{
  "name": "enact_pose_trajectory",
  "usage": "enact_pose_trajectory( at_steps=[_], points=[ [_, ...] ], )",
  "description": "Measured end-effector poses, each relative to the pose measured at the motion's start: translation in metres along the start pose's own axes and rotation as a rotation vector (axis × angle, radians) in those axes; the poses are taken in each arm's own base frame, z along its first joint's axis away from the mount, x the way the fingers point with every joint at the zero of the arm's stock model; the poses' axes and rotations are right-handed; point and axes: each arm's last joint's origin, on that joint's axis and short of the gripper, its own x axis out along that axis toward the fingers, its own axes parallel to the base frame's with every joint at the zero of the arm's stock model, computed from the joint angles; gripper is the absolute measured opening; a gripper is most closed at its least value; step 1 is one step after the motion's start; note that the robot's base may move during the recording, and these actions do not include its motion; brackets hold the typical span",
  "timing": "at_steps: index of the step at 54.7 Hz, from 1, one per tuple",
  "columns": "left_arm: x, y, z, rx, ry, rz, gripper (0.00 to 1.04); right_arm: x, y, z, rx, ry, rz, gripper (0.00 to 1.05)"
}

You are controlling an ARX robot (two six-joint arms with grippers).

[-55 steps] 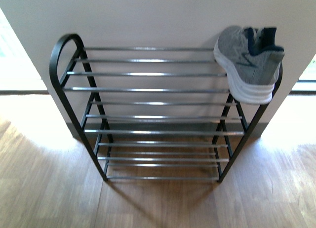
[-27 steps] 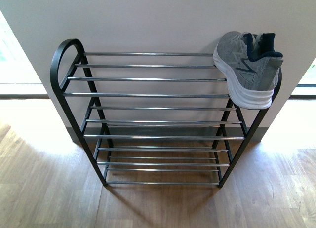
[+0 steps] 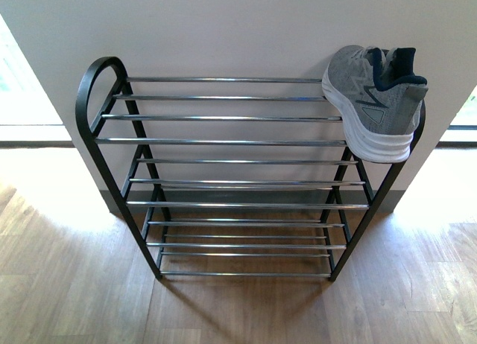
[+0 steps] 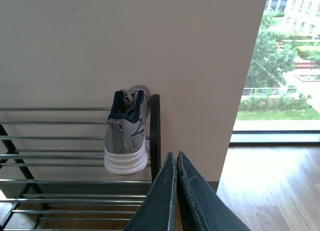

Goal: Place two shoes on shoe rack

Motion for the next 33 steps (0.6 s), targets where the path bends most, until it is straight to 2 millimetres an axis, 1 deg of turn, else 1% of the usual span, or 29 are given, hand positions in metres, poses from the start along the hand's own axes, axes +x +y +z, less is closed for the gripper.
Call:
enact_pose_trajectory(
  at_steps=[33],
  points=[
    [0.0, 0.0, 0.0, 0.0, 0.0, 0.0, 0.02, -0.018, 0.0, 0.002, 0.0, -0.008, 0.0, 0.01]
  ],
)
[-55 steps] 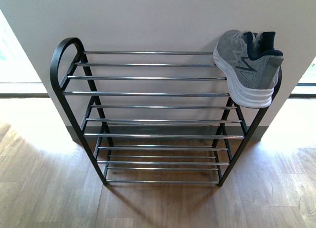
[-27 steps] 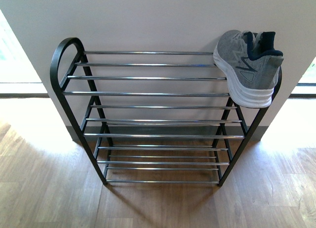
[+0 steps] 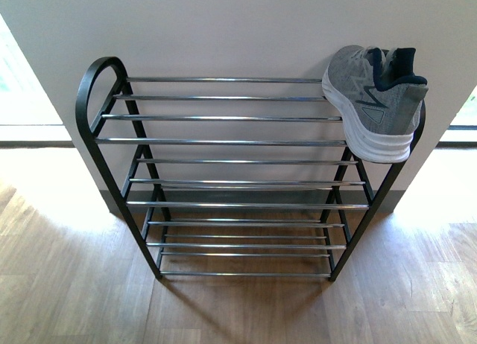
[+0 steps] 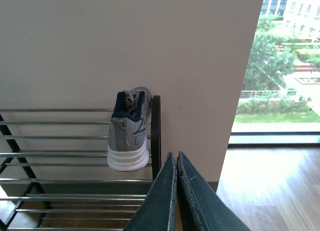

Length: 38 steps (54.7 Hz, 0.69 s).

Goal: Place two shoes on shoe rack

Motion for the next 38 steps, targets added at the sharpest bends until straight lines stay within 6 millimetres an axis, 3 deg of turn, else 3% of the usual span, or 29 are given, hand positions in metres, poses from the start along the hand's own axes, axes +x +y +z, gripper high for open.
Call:
enact_pose_trajectory(
  at_steps=[36, 38],
  points=[
    [0.0, 0.0, 0.0, 0.0, -0.001, 0.001, 0.02, -0.016, 0.0, -0.003, 0.0, 0.006, 0.0, 0.01],
    [0.0, 0.0, 0.0, 0.0, -0.001, 0.001, 0.02, -0.016, 0.0, -0.003, -0.002, 0.006, 0.0, 0.06]
  ],
)
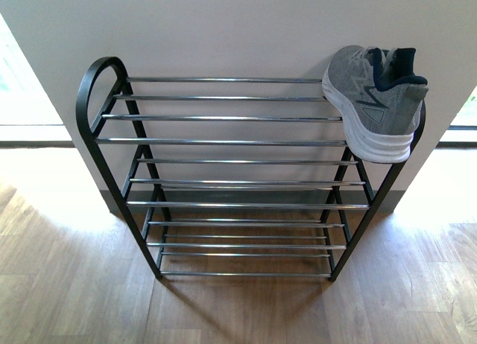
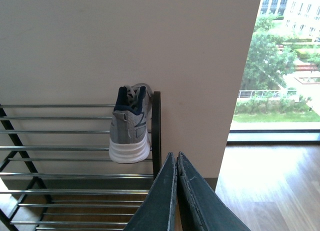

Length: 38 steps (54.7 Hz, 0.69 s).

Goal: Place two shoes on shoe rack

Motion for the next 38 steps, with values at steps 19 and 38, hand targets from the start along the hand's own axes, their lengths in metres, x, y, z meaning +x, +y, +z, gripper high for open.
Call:
enact_pose_trajectory(
  at_steps=[19, 38],
  points=[
    [0.0, 0.0001, 0.0, 0.0, 0.0, 0.001, 0.02, 0.0, 0.0001, 0.0001, 0.0, -0.001, 0.002, 0.62],
    [0.0019, -0.0029, 0.0006, -0.091, 0.007, -0.066, 0.02, -0.0001, -0.0001, -0.0001, 0.0, 0.0, -0.003, 0.95]
  ],
)
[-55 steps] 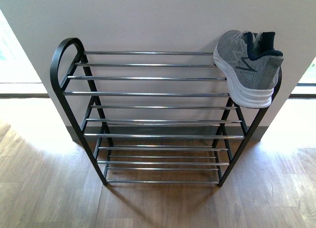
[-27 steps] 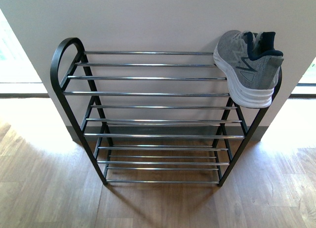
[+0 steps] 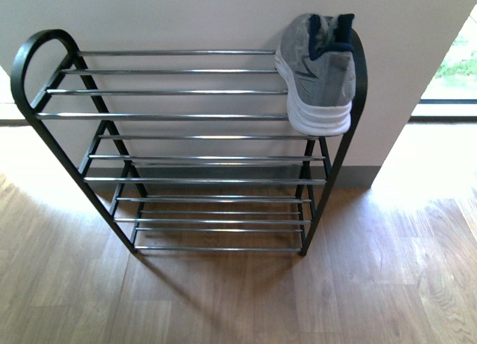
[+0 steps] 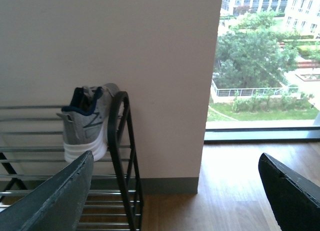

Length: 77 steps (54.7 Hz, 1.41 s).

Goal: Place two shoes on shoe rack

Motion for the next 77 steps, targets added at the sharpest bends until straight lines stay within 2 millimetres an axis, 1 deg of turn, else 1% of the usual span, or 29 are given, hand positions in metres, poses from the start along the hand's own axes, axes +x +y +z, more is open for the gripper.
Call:
enact_pose_trajectory(
  at_steps=[3, 6, 11, 13, 17, 18, 22, 24, 30, 35, 38, 39, 42, 45, 50, 56, 61, 71, 77],
  points=[
    [0.008, -0.009, 0.007, -0.171, 0.02, -0.127, 0.02, 0.0, 0.0, 0.0, 0.0, -0.001, -0.002, 0.96],
    [0.022, -0.021, 0.016, -0.281, 0.045, -0.194, 0.02, 0.0, 0.0, 0.0, 0.0, -0.001, 0.002, 0.96],
    [0.043, -0.041, 0.029, -0.358, 0.077, -0.251, 0.02, 0.0, 0.0, 0.0, 0.0, -0.001, 0.003, 0.96],
    [0.056, -0.054, 0.037, -0.385, 0.096, -0.267, 0.02, 0.0, 0.0, 0.0, 0.0, -0.001, 0.003, 0.96],
    [0.079, -0.074, 0.043, -0.406, 0.133, -0.267, 0.02, 0.0, 0.0, 0.0, 0.0, -0.001, 0.002, 0.96],
    [0.083, -0.077, 0.043, -0.411, 0.143, -0.266, 0.02, 0.0, 0.0, 0.0, 0.0, -0.001, 0.002, 0.96],
    [0.11, -0.104, 0.043, -0.414, 0.219, -0.271, 0.02, 0.0, 0.0, 0.0, 0.0, -0.001, 0.002, 0.96],
    [0.119, -0.114, 0.041, -0.411, 0.245, -0.268, 0.02, 0.0, 0.0, 0.0, 0.0, -0.001, 0.002, 0.96],
    [0.143, -0.143, 0.036, -0.412, 0.319, -0.282, 0.02, 0.0, 0.0, 0.0, 0.0, -0.001, 0.002, 0.96],
    [0.16, -0.167, 0.033, -0.414, 0.376, -0.302, 0.02, 0.0, 0.0, 0.0, 0.0, -0.001, 0.002, 0.96],
    [0.166, -0.178, 0.033, -0.416, 0.399, -0.319, 0.02, 0.0, 0.0, 0.0, 0.0, -0.001, 0.002, 0.96],
    [0.17, -0.186, 0.033, -0.416, 0.419, -0.335, 0.02, 0.0, 0.0, 0.0, 0.0, -0.001, 0.002, 0.96],
    [0.175, -0.2, 0.034, -0.418, 0.439, -0.361, 0.02, 0.0, 0.0, 0.0, 0.0, -0.001, 0.002, 0.96],
    [0.178, -0.21, 0.036, -0.423, 0.454, -0.385, 0.02, 0.0, 0.0, 0.0, 0.0, -0.001, 0.002, 0.96],
    [0.182, -0.235, 0.04, -0.409, 0.476, -0.432, 0.02, 0.0, 0.0, 0.0, 0.0, -0.001, 0.002, 0.96],
    [0.184, -0.253, 0.042, -0.375, 0.497, -0.481, 0.02, 0.0, 0.0, 0.0, 0.0, -0.001, 0.002, 0.96],
    [0.19, -0.271, 0.045, -0.354, 0.497, -0.513, 0.02, 0.0, 0.0, 0.0, 0.0, -0.001, 0.002, 0.96],
    [0.201, -0.292, 0.052, -0.325, 0.494, -0.555, 0.02, 0.0, 0.0, 0.0, 0.0, -0.001, 0.002, 0.96],
    [0.204, -0.298, 0.053, -0.305, 0.481, -0.568, 0.02, 0.0, 0.0, 0.0, 0.0, -0.001, 0.002, 0.96]
  ],
)
